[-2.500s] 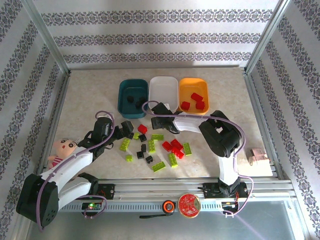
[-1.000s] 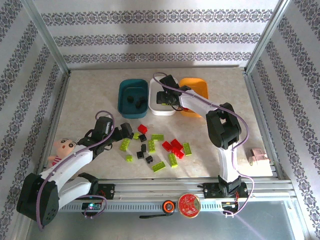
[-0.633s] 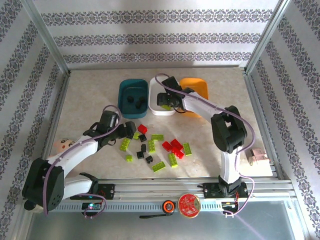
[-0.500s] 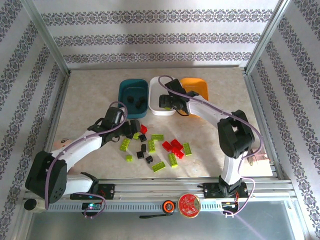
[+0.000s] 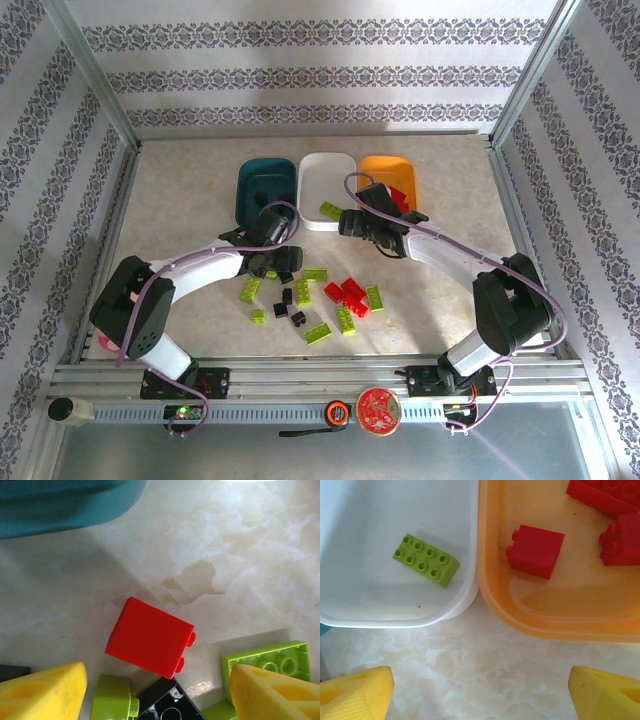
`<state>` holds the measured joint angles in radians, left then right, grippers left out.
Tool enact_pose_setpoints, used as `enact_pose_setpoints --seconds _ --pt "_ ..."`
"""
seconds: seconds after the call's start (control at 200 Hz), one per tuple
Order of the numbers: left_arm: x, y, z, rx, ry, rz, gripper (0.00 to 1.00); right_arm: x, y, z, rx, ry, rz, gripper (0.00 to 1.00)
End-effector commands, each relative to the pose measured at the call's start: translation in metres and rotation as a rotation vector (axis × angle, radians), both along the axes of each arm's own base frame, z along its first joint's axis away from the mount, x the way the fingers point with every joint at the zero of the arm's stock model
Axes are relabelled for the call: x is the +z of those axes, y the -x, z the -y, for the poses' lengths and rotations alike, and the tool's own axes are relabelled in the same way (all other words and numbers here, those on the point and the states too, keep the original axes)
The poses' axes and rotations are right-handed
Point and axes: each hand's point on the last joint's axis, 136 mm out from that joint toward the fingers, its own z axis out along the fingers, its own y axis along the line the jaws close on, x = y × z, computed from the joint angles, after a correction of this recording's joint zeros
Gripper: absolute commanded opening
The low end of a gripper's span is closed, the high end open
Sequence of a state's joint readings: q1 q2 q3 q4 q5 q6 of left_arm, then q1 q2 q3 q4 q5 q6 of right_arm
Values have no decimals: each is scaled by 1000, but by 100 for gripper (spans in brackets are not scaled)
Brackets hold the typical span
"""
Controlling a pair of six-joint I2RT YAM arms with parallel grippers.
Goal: Sort the legos into containers by color
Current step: Pick up the lego from the center of the table.
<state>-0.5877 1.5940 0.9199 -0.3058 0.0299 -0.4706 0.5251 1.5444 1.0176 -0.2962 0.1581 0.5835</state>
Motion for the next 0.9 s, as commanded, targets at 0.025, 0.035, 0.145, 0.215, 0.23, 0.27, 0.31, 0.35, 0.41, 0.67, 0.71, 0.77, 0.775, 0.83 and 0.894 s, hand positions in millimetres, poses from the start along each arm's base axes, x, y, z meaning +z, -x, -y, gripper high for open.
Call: enact_pose_setpoints --seconds 0.025,0.035,0.145,0.215,0.23,0.27,0.31,0.35,0.41,0.67,0.71,0.77,0.775,0.83,0.894 --pt "-3 -3 2 -42 -109 14 68 7 1 11 -47 -14 32 90" --pt "-3 -3 1 -39 -113 14 67 7 1 11 -47 -15 34 90" --pt "-6 -7 -2 -28 -145 19 67 11 3 12 -47 -22 41 90" --pt "-9 -8 -3 -29 -156 16 67 13 5 13 -47 -24 46 90" --pt "-10 -8 -2 -32 -156 15 67 14 5 13 -49 -25 47 90" --pt "-12 -8 -3 -33 -163 11 67 14 6 14 -53 -25 50 90" --pt "-15 -8 -2 -37 -167 7 67 15 6 15 -54 -27 53 91" --pt "-17 -9 -2 -39 -170 6 67 17 7 15 -55 -29 56 91" --pt "-20 -9 0 -45 -168 2 67 17 6 16 -57 -30 58 91" --pt "-27 -14 5 -53 -149 14 67 18 6 16 -58 -31 60 91" --pt "-28 -15 6 -53 -149 14 68 18 6 16 -59 -31 61 91" --pt "-29 -17 7 -55 -148 21 69 18 7 16 -60 -30 59 91" --pt "-29 -17 7 -54 -148 22 69 18 7 16 -61 -29 59 91" --pt "-30 -19 6 -52 -155 29 69 17 7 16 -62 -30 59 91" --pt "-30 -21 5 -48 -163 37 67 17 7 17 -62 -28 58 91"
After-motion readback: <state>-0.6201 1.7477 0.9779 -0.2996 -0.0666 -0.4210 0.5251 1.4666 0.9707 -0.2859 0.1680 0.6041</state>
